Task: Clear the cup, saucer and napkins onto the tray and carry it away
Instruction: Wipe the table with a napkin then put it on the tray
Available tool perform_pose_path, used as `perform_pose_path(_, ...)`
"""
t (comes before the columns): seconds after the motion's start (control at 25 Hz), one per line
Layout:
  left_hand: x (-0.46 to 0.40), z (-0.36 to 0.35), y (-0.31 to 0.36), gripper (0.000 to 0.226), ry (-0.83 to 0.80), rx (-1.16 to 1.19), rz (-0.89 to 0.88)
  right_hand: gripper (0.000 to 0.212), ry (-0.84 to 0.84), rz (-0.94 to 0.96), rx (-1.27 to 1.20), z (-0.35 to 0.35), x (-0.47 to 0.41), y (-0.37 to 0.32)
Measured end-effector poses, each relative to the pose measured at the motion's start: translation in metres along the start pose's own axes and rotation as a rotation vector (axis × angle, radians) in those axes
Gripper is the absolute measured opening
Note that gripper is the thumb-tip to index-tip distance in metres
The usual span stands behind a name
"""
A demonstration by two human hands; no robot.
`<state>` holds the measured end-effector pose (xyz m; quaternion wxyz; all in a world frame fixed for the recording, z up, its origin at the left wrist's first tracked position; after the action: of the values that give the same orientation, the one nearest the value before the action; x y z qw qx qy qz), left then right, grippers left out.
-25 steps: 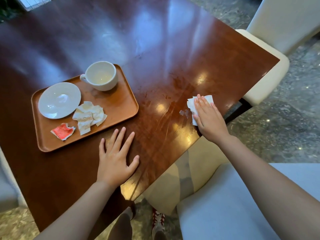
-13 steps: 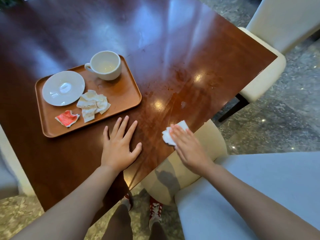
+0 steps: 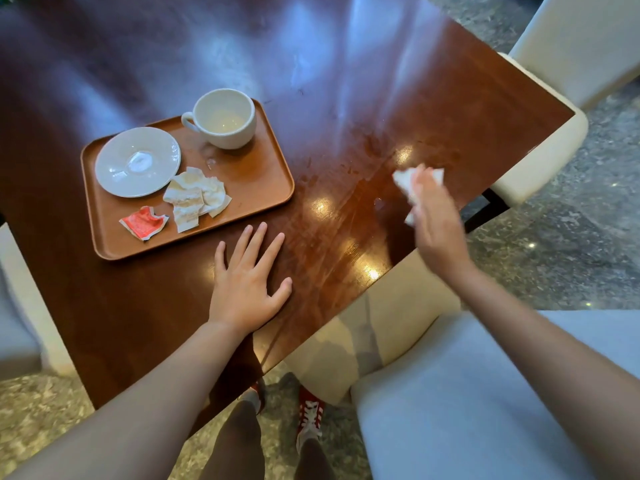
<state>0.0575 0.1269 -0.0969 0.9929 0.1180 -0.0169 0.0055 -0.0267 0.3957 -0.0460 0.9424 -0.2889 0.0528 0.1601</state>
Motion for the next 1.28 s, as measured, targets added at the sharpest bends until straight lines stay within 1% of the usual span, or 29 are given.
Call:
perform_pose_path(0.04,0.0,0.0,0.0,0.068,-0.001,-0.001,0.0,0.05,-0.02,-0.069,0.071,0.003,-0.023,0.023)
perform_pose_path(0.12,-0.001,-0.001,-0.001,0.069,-0.002,0.0,0.004,0.049,-0.152,-0.14,0.167,-0.011,-0.052,0.055)
perform_pose_path(0.2,0.0,-0.001,-0.001,0.069,-0.009,-0.003,0.006,0.049,-0.259,-0.107,0.231,-0.033,-0.059,0.065)
perform_pose_path(0.32,-0.001,-0.002,-0.001,0.069,-0.013,-0.006,0.006,0.05,-0.289,-0.062,0.254,-0.044,-0.061,0.06)
perform_pose_path(0.48,0.0,-0.003,-0.002,0.069,-0.011,-0.017,0.008,0.052,-0.34,0.008,0.307,-0.052,-0.045,0.037)
perform_pose_path(0.8,0.0,-0.002,-0.001,0.069,-0.012,-0.012,0.009,0.055,-0.456,0.223,0.287,-0.082,0.008,-0.029)
perform_pose_path(1.04,0.0,0.0,0.0,0.062,-0.012,0.006,0.011,0.056,-0.488,0.412,0.299,-0.1,0.059,-0.077)
perform_pose_path(1.28,0.002,0.002,0.0,0.059,-0.007,0.03,0.017,0.053,-0.51,0.519,0.278,-0.106,0.094,-0.096)
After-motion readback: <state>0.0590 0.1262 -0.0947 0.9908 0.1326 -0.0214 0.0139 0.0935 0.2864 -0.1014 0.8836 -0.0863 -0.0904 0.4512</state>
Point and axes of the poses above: each hand's wrist, its own x-axis away from the middle knuckle, its own z-axis out of the back of the hand, y = z × x, the point moved 7 cm from there along -x, towards the middle knuckle, and after that the axes turned 6 degrees about z, right-handed, at the moved point
